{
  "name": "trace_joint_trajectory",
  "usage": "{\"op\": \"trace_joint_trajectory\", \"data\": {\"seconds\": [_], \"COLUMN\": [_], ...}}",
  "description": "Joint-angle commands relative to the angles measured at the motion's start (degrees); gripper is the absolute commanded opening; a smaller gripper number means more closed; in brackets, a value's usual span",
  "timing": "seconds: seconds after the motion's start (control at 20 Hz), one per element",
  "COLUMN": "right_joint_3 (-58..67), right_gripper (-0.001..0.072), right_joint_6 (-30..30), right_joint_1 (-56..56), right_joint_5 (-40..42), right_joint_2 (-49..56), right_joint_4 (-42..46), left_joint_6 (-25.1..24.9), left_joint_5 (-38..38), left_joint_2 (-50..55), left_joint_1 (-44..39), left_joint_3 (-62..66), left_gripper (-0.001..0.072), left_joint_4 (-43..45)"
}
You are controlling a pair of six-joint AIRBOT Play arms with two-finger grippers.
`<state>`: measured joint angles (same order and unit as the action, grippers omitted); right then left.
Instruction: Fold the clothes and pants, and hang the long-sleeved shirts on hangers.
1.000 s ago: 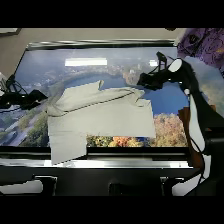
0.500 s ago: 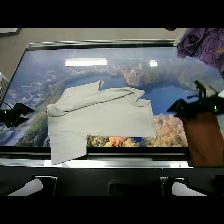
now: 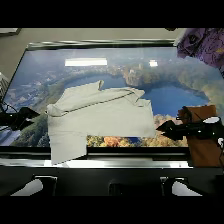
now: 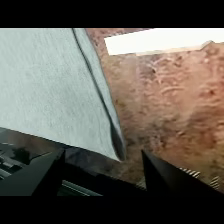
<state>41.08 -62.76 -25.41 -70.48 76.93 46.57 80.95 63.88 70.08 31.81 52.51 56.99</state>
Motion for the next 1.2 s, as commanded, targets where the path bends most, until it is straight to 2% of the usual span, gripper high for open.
{"op": "trace_joint_trajectory", "data": {"seconds": [0.0,0.2,0.65,0.75,0.85,0.9,1.05,1.1,1.15], "right_joint_3": [-1.8,-1.9,-4.9,-6.2,-6.4,-6.4,-6.4,-6.4,-6.4], "right_gripper": [0.0562,0.0560,0.0555,0.0518,0.0399,0.0299,0.0092,0.0032,0.0032], "right_joint_6": [2.6,4.3,5.2,6.0,6.6,7.3,8.5,9.6,9.7], "right_joint_1": [0.4,0.4,0.4,0.4,0.4,0.4,0.4,0.4,0.4], "right_joint_5": [1.6,-1.4,0.5,1.8,2.1,2.7,5.3,5.2,5.2], "right_joint_2": [1.9,4.0,5.2,5.2,5.2,5.2,5.2,5.2,5.2], "right_joint_4": [-2.4,-6.1,-6.8,-8.4,-9.2,-9.4,-11.5,-12.5,-13.2], "left_joint_6": [0.0,0.0,0.1,0.4,1.6,1.5,-0.2,-1.0,-2.0], "left_joint_5": [-0.2,-0.3,0.1,0.4,0.7,1.1,2.3,2.4,2.4], "left_joint_2": [-0.1,-0.1,-0.1,-0.1,-0.1,-0.1,-0.1,-0.2,-0.3], "left_joint_1": [-0.1,-0.1,-0.1,-0.1,0.0,0.0,0.5,1.5,2.8], "left_joint_3": [-0.2,-0.2,-0.2,-0.2,-0.2,-0.2,-0.5,-1.4,-3.0], "left_gripper": [0.0609,0.0608,0.0609,0.0610,0.0610,0.0610,0.0610,0.0610,0.0610], "left_joint_4": [0.0,0.0,0.0,0.0,0.0,0.0,-0.1,-0.2,-0.6]}}
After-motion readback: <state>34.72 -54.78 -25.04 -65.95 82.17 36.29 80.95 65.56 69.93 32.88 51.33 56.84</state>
